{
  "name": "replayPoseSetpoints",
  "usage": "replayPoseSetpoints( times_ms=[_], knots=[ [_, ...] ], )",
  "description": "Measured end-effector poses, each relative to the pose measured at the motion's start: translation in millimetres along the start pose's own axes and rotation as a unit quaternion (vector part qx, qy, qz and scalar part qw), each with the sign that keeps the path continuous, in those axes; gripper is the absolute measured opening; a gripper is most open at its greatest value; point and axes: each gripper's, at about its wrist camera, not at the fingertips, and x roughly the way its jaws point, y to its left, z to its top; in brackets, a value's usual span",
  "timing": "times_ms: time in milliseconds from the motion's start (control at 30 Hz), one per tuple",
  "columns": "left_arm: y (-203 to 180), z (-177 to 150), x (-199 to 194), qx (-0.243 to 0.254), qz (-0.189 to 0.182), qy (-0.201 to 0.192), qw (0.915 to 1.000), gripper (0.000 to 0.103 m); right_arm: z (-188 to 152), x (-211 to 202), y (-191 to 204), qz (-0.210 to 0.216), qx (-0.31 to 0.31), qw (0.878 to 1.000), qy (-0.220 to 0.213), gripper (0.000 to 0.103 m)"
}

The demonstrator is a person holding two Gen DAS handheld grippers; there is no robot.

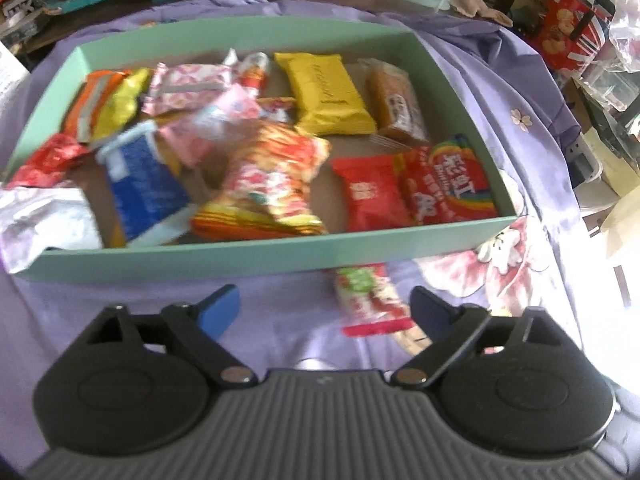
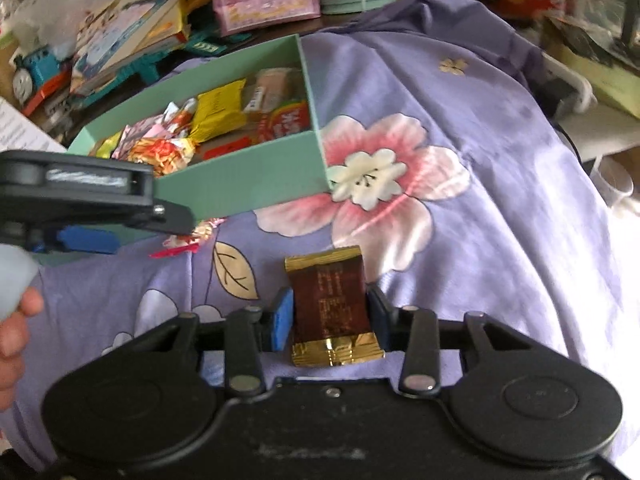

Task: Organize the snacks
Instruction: 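Grasp the brown-gold bar with the right tool while the left tool grasps the green-label candy, then carry the brown-gold bar and green-label candy into the tray and open both tools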

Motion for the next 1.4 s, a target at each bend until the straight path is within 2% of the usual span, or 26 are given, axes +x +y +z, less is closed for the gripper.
replayPoseSetpoints(
  times_ms=[33,100,167,200,333,467,733,867,1133,1400],
  knots=[
    [-3.7,0.1,3.5,0.001,0.000,0.002,1.0000,0.080,-2.1,-2.6,-3.5,0.002,0.004,1.000,-0.001,0.040],
    [-12.3,-1.1,12.0,0.010,0.006,0.006,0.9999,0.058,-4.1,-5.3,-6.4,0.006,0.009,1.000,-0.004,0.040],
    [-15.8,-3.9,17.0,0.017,-0.002,0.009,0.9998,0.044,-8.1,-9.2,-8.9,0.008,0.011,1.000,-0.006,0.040],
    [-19.6,-6.6,15.4,0.029,0.001,0.002,0.9996,0.032,-7.8,-9.7,-9.9,0.009,0.012,1.000,-0.007,0.040],
    [-22.7,-15.7,12.5,0.063,0.007,-0.006,0.9980,0.030,-7.7,-10.7,-12.6,0.014,0.017,1.000,-0.012,0.040],
    [-18.4,-22.4,10.2,0.069,0.007,0.006,0.9976,0.029,-9.4,-9.1,-10.6,0.014,0.019,1.000,-0.017,0.040],
    [-15.2,-32.5,7.6,0.095,0.027,-0.001,0.9951,0.032,-11.7,-9.6,-4.5,0.002,0.013,1.000,-0.019,0.040],
    [-14.1,-36.4,4.8,0.101,0.027,0.000,0.9945,0.030,-11.4,-12.9,-5.5,0.003,0.028,1.000,-0.010,0.040],
    [-9.4,-46.1,-5.2,0.096,0.015,0.008,0.9952,0.028,-21.5,-22.8,-7.3,0.001,0.047,0.999,0.004,0.039],
    [-7.1,-51.8,-33.9,0.115,-0.020,-0.006,0.9932,0.028,-16.8,-39.2,-4.2,0.010,0.057,0.998,-0.005,0.039]
  ],
)
